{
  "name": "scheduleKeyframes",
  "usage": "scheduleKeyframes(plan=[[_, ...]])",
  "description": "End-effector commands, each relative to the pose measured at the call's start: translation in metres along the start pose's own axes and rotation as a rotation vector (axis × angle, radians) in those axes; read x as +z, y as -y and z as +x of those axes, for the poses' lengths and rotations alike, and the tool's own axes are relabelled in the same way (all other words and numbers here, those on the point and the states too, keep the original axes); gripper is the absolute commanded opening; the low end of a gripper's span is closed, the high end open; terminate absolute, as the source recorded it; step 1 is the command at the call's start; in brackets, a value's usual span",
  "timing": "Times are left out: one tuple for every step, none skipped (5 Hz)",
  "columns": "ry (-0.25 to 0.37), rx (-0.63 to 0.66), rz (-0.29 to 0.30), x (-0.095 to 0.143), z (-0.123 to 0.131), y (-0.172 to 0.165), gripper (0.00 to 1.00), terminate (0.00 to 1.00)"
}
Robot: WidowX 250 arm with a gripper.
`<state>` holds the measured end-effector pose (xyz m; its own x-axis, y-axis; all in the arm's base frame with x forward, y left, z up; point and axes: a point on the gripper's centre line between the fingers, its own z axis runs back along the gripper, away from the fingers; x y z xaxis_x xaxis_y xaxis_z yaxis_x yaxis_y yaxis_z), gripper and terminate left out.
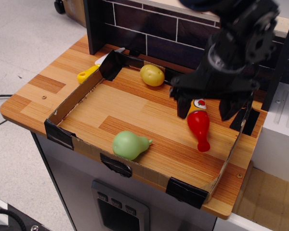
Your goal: Topple hot sauce bottle
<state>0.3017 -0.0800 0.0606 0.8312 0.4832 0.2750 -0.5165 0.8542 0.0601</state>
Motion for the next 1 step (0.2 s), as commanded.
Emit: scheduleKeyframes(plan=[[0.04, 0.01, -0.039, 0.0208, 0.0119, 0.0014, 1.0, 1.0]])
